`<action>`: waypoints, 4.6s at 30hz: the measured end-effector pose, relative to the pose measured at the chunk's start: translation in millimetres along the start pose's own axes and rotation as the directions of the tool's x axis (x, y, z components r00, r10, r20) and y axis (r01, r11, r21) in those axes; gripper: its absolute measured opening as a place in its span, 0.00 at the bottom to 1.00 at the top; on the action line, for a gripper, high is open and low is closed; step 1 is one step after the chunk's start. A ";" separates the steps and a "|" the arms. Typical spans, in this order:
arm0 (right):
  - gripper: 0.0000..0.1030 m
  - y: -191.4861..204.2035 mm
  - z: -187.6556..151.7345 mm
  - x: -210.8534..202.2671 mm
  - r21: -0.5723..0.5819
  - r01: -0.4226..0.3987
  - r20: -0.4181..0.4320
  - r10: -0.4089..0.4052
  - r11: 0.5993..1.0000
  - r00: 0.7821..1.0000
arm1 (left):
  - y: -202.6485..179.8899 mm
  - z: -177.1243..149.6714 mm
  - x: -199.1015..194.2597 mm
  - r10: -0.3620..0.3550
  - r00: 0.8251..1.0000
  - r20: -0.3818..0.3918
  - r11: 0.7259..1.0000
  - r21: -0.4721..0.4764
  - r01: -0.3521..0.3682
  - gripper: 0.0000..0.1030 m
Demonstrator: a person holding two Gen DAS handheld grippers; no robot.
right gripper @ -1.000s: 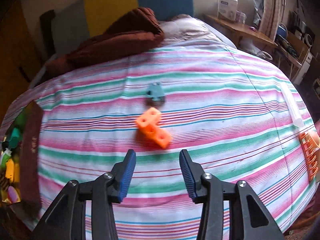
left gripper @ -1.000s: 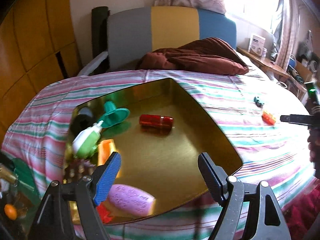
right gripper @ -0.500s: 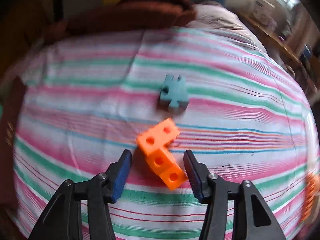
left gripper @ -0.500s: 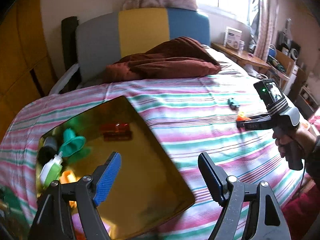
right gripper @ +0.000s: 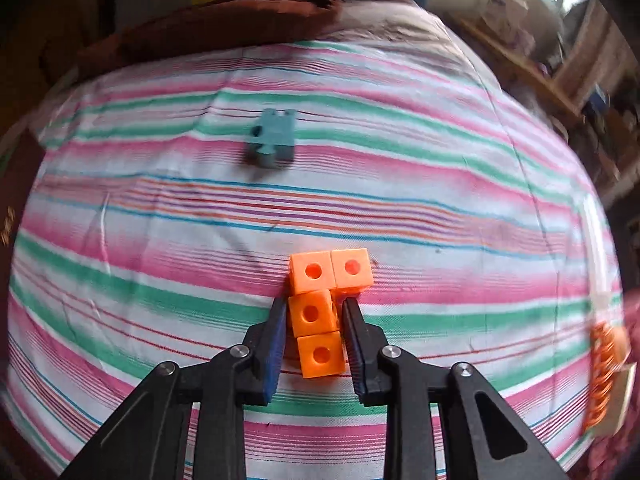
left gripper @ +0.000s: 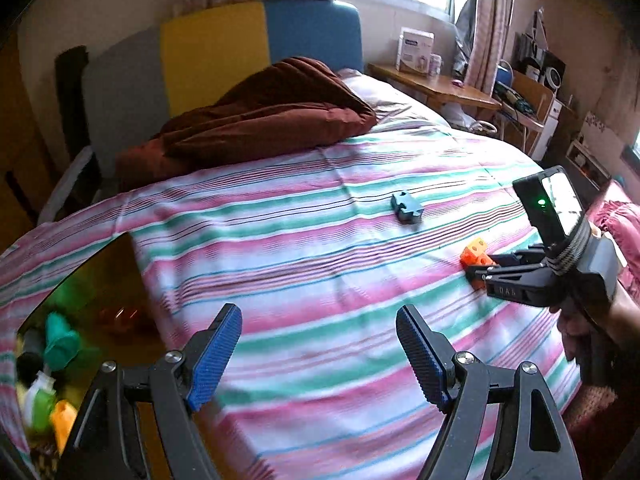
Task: Organize rigid objects
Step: 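Grasp the orange cubes with the right gripper while the left gripper grasps the teal puzzle piece, then lift the teal puzzle piece with the left gripper and carry it over the tray, then lower the teal puzzle piece beside the lipstick tube and open the left gripper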
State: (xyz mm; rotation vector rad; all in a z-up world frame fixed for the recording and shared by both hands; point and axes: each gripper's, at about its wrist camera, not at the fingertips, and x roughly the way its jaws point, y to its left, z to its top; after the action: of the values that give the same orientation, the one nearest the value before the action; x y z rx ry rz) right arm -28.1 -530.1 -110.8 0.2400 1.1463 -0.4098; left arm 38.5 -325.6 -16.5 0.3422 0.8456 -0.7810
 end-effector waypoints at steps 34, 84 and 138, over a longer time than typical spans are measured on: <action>0.27 -14.9 14.7 16.3 0.012 0.022 -0.033 -0.022 1.000 0.999 | -95.4 94.2 192.1 -0.045 0.984 -0.175 0.997 0.051 0.055 0.37; 0.26 12.5 -10.0 11.1 -0.160 0.099 0.190 -0.067 0.982 0.979 | -20.4 -64.9 -51.9 0.007 0.998 0.059 1.000 -0.003 -0.007 0.37; 0.26 21.7 -10.6 10.1 -0.204 0.152 0.200 -0.111 0.967 0.973 | 230.7 -100.9 0.1 0.146 0.966 -0.212 0.866 -0.445 -0.229 0.38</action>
State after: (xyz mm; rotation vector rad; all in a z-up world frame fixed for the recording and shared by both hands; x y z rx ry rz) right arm -24.0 -508.4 -124.8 -0.0672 1.0147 -0.4117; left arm 153.7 -112.9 -86.4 0.0572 1.1144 -0.3468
